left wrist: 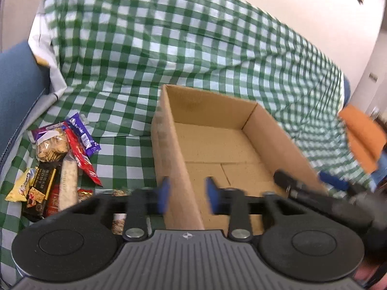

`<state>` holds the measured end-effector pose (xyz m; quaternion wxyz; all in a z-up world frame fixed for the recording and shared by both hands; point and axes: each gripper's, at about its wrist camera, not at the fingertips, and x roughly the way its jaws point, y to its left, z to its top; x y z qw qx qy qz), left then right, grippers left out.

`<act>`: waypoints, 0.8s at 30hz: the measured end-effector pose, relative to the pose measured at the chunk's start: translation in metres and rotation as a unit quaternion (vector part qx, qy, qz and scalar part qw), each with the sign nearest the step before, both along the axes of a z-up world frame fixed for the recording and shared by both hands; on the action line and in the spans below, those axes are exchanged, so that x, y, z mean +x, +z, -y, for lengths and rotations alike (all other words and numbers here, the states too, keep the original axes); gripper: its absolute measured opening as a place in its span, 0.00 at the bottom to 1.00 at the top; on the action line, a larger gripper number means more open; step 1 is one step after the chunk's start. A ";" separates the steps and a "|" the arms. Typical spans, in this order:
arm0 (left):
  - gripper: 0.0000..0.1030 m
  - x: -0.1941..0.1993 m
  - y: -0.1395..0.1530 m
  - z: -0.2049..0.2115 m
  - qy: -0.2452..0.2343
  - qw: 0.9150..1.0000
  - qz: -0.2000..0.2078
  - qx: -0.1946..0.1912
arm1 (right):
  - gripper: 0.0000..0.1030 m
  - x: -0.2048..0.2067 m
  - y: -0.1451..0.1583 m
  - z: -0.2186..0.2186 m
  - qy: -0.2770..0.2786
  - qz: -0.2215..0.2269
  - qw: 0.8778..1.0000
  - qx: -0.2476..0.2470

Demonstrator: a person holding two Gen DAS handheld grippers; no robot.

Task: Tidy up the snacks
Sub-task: 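Reach the left tool to the yellow bar while the right tool reaches the peanut bag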

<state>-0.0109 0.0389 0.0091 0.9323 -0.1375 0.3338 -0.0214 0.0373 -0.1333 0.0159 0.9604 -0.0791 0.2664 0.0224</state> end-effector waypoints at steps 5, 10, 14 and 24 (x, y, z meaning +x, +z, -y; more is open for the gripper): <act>0.24 0.022 0.025 -0.083 0.038 0.999 -0.018 0.009 | 0.60 -0.003 0.001 -0.031 0.044 0.007 0.999 -0.019; 0.24 0.037 -0.004 -0.165 0.096 0.993 -0.066 0.033 | 0.60 -0.007 -0.002 -0.068 0.105 0.012 0.994 -0.032; 0.25 0.037 -0.031 -0.210 0.134 0.981 -0.130 -0.041 | 0.66 -0.013 -0.007 -0.097 0.163 0.009 0.986 -0.019; 0.38 0.047 -0.057 -0.229 0.182 0.958 -0.218 -0.036 | 0.82 0.011 -0.040 -0.189 0.263 -0.010 0.961 -0.080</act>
